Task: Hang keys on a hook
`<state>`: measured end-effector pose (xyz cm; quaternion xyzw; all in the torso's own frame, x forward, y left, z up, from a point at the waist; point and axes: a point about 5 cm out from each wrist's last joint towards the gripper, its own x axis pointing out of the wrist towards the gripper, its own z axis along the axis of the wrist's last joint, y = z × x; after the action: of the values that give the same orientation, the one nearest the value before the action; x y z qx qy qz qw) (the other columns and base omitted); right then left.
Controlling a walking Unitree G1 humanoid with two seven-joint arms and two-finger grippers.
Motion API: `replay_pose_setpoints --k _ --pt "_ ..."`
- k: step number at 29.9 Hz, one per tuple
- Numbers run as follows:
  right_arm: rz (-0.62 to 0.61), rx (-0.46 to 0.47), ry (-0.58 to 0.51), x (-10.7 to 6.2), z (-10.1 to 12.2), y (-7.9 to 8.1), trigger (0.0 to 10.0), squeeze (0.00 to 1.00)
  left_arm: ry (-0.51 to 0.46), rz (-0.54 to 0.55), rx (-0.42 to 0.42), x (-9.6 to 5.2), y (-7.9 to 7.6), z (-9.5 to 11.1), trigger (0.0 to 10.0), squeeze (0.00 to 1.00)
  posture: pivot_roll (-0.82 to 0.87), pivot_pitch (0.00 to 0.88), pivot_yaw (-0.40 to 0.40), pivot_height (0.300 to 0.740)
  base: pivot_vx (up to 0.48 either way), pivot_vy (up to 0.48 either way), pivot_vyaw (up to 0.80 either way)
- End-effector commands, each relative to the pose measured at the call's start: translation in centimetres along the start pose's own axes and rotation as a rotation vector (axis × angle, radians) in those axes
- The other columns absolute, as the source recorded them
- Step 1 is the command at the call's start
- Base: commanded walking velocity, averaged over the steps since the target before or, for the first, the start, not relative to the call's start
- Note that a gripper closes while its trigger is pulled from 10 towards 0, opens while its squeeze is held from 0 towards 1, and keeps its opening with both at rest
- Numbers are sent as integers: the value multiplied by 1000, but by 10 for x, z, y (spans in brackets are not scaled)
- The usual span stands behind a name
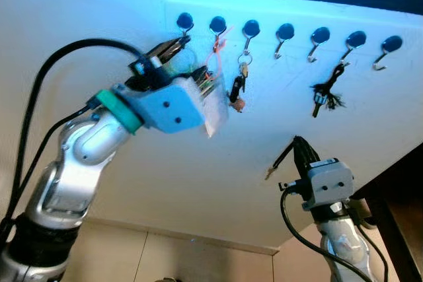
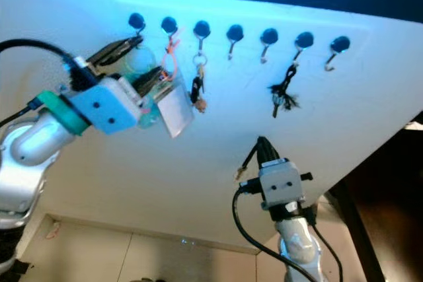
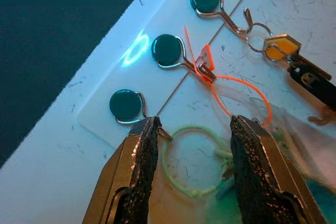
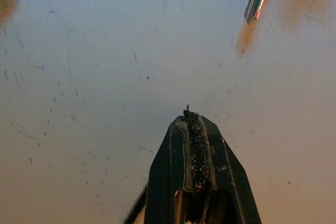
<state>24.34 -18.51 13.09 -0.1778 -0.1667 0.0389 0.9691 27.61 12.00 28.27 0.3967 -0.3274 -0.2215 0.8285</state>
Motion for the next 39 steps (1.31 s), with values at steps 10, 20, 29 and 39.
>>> replay_pose_setpoints --k 10,20,29,39 --pt "-16 -8 -5 -1 -1 -7 10000 0 56 204 -609 -11 1 -7 10000 0 15 0 49 740 0 0 0" --pt "25 -3 -69 2 19 -18 10000 0 -4 256 -750 -6 12 -5 10000 0 -15 0 64 740 0 0 0" --pt "180 41 -253 13 68 -17 10000 0 -10 220 -885 -23 6 0 10000 0 -2 0 55 740 0 0 0" --pt "233 92 -356 31 96 -4 10000 0 -32 63 -1004 -38 -4 9 10000 0 17 0 44 740 0 0 0"
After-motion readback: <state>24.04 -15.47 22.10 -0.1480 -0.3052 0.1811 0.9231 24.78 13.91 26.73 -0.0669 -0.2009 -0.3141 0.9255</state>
